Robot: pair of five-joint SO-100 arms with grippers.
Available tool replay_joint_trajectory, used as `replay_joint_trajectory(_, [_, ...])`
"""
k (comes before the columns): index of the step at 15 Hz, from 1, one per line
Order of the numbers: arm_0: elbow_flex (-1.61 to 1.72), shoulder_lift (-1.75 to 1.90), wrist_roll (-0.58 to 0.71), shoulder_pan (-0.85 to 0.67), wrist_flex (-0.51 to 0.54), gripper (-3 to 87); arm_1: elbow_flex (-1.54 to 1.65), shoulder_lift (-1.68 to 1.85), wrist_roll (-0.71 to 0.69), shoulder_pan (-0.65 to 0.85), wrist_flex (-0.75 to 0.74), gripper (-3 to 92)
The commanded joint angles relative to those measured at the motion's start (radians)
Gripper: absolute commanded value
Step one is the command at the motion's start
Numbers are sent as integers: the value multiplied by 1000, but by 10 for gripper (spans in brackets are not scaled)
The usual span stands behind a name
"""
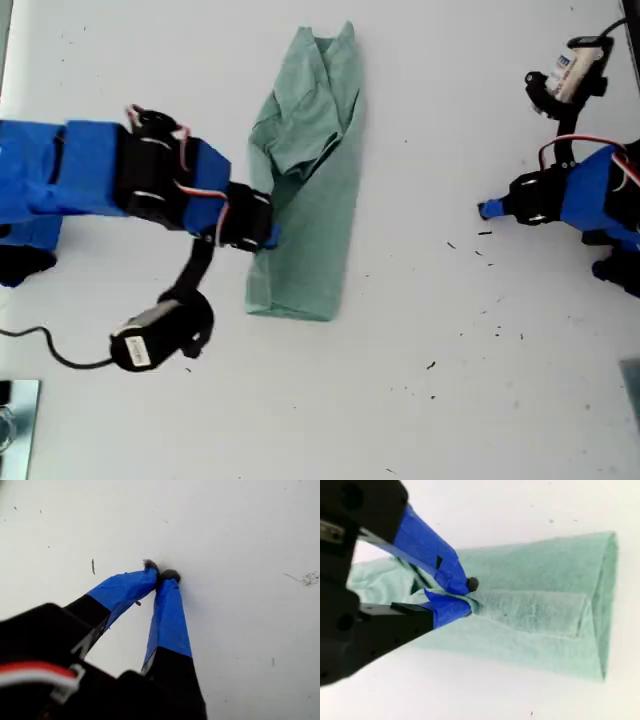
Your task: Fold t shirt
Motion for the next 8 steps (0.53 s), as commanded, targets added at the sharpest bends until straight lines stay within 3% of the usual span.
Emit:
replay_joint_trajectory(1, [-383,-262,54,40,-38,-2,5,12,-11,-3,12,24])
replay_joint_trajectory(2, [-380,-302,57,40,-55,-2,8,20,-11,-3,15,24])
replay_joint_trajectory(4, [-382,-351,107,32,-52,250,11,34,-11,-2,20,24])
replay_joint_trajectory(5, [-380,-310,127,31,-15,333,12,35,-12,0,20,24])
replay_joint_trajectory(8, [-314,51,146,9,124,333,14,43,-12,0,23,24])
